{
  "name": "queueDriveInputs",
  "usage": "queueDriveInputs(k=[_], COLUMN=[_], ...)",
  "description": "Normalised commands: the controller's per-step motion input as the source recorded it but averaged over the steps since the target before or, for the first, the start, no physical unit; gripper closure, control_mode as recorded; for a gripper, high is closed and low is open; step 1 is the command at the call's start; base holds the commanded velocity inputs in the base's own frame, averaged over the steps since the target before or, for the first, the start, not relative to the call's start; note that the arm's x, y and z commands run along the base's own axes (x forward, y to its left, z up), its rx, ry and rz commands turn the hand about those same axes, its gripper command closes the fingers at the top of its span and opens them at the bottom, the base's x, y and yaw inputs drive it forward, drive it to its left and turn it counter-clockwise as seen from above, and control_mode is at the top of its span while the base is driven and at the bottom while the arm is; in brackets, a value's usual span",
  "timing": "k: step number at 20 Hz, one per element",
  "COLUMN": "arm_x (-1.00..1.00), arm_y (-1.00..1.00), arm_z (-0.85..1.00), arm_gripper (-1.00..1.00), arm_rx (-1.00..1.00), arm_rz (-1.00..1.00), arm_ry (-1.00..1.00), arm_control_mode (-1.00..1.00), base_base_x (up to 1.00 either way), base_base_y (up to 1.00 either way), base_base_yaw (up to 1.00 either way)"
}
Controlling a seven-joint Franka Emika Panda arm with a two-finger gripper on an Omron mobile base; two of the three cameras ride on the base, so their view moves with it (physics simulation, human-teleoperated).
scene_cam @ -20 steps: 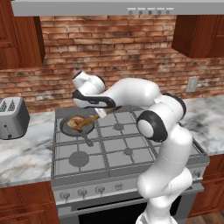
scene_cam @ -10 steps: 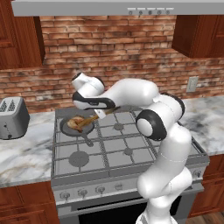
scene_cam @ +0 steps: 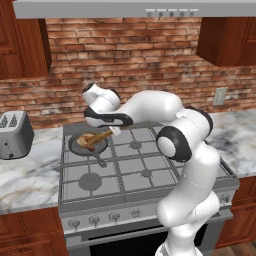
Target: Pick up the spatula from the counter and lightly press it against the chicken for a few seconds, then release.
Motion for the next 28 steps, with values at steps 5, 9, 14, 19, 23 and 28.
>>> queueDriveInputs(k=[5,9,14,19,23,28], arm_x=[0.26,0.23,0.22,0.22,0.17,0.21], arm_y=[0.00,0.00,0.06,0.11,0.11,0.09], arm_z=[0.00,0.00,-0.05,-0.08,-0.06,-0.05], arm_gripper=[1.00,1.00,1.00,1.00,1.00,1.00], arm_rx=[0.06,0.05,0.02,0.00,0.00,0.00], arm_rz=[0.04,0.03,0.01,0.00,0.00,0.00], arm_ry=[0.00,0.00,0.00,0.00,0.00,0.00], arm_control_mode=[-1.00,-1.00,-1.00,-1.00,-1.00,-1.00], base_base_x=[0.00,0.00,0.00,0.00,0.00,0.00], base_base_y=[0.00,0.00,0.00,0.00,0.00,0.00], base_base_yaw=[0.00,0.00,0.00,0.00,0.00,0.00])
